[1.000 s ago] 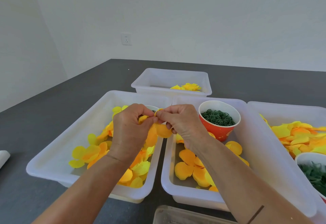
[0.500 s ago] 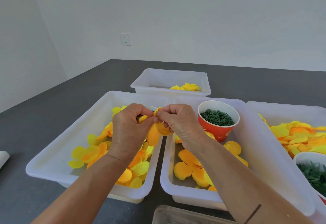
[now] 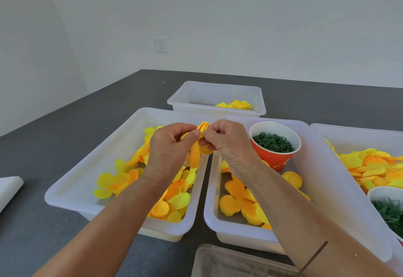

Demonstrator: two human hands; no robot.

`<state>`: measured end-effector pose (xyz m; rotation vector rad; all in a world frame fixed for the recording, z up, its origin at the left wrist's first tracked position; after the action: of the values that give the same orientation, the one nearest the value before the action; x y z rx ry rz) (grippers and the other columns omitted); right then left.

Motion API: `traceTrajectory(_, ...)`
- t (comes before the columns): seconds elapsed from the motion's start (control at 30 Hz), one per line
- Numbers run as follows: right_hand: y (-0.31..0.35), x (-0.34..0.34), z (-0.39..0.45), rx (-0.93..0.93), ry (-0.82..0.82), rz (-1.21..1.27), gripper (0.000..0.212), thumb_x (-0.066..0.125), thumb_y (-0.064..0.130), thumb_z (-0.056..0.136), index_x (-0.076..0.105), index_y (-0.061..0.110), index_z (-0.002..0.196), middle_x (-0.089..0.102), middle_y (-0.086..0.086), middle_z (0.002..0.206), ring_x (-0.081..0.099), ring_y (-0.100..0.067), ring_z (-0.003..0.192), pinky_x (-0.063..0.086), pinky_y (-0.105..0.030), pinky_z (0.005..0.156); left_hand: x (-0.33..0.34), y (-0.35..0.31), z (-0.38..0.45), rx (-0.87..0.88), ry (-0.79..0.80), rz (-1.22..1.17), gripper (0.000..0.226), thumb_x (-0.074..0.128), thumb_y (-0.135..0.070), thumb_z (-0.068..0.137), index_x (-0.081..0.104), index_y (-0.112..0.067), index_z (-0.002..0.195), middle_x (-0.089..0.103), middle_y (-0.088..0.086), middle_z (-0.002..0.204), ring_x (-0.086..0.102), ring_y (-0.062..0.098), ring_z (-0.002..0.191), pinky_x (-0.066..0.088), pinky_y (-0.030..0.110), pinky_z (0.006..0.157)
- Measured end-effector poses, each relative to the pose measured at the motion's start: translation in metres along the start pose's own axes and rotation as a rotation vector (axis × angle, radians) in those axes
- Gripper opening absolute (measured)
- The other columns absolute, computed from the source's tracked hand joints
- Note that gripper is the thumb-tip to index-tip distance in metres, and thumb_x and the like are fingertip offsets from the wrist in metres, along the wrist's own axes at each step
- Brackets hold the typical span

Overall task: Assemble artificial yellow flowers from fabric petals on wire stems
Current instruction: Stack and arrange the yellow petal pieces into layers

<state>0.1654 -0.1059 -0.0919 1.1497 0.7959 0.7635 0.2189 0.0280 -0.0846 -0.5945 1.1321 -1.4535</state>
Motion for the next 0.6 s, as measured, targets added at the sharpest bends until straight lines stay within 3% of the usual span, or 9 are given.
traceTrajectory(0.1, -0.005, -0.008, -0.001, 0.032, -0.063, 0.038, 0.01, 0.067, 0.0, 0.071, 0.063, 0.005, 0.065, 0.069, -0.014, 0.065, 0.065, -0.02, 0.066, 0.056, -0.033, 0.065, 0.001, -0.001, -0.001, 0.009, 0.0, 0.018, 0.016, 0.067, -0.012, 0.084, 0.074, -0.014, 0.098, 0.073, -0.001, 0.084, 0.069, 0.017, 0.078, 0.058, 0.039, 0.076)
traceTrajectory(0.2, -0.014, -0.008, -0.002, 0.132, -0.061, 0.157, 0.017, 0.07, -0.002, 0.07, 0.062, 0.01, 0.061, 0.066, -0.004, 0.056, 0.064, -0.018, 0.063, 0.052, -0.027, 0.06, 0.004, -0.006, -0.003, 0.066, 0.02, 0.067, 0.017, 0.067, -0.009, 0.083, 0.074, -0.017, 0.097, 0.073, -0.004, 0.081, 0.066, 0.007, 0.069, 0.056, 0.021, 0.061)
traceTrajectory(0.27, -0.018, -0.006, -0.003, 0.182, -0.048, 0.229, 0.018, 0.071, -0.003, 0.07, 0.062, 0.011, 0.064, 0.066, -0.005, 0.058, 0.063, -0.018, 0.064, 0.051, -0.025, 0.059, 0.005, -0.008, -0.003, 0.083, 0.023, 0.081, 0.016, 0.067, -0.009, 0.083, 0.074, -0.016, 0.097, 0.072, -0.005, 0.079, 0.064, 0.004, 0.064, 0.053, 0.016, 0.056)
traceTrajectory(0.43, -0.022, -0.001, -0.003, 0.271, 0.003, 0.358, 0.014, 0.068, -0.003, 0.077, 0.067, 0.006, 0.088, 0.07, -0.011, 0.077, 0.066, -0.013, 0.064, 0.052, -0.02, 0.057, 0.006, -0.009, -0.002, 0.081, 0.028, 0.069, 0.018, 0.07, -0.012, 0.082, 0.072, -0.016, 0.1, 0.072, -0.004, 0.086, 0.067, 0.009, 0.079, 0.055, 0.026, 0.074)
traceTrajectory(0.6, -0.021, -0.002, -0.004, 0.285, 0.013, 0.322, 0.009, 0.066, 0.001, 0.081, 0.069, 0.007, 0.087, 0.069, -0.011, 0.076, 0.063, -0.014, 0.063, 0.052, -0.02, 0.055, 0.005, -0.01, -0.003, 0.1, 0.012, 0.077, 0.018, 0.068, -0.012, 0.083, 0.071, -0.02, 0.099, 0.071, -0.008, 0.085, 0.066, 0.006, 0.078, 0.057, 0.024, 0.074)
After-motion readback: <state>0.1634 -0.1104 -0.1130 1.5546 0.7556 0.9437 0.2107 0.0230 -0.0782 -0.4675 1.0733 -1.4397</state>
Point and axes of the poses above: each hand's wrist, its own z-axis towards the middle knuckle, its own x-axis out of the palm, y = z × x, the point moved 10 cm from there along z, towards the middle knuckle
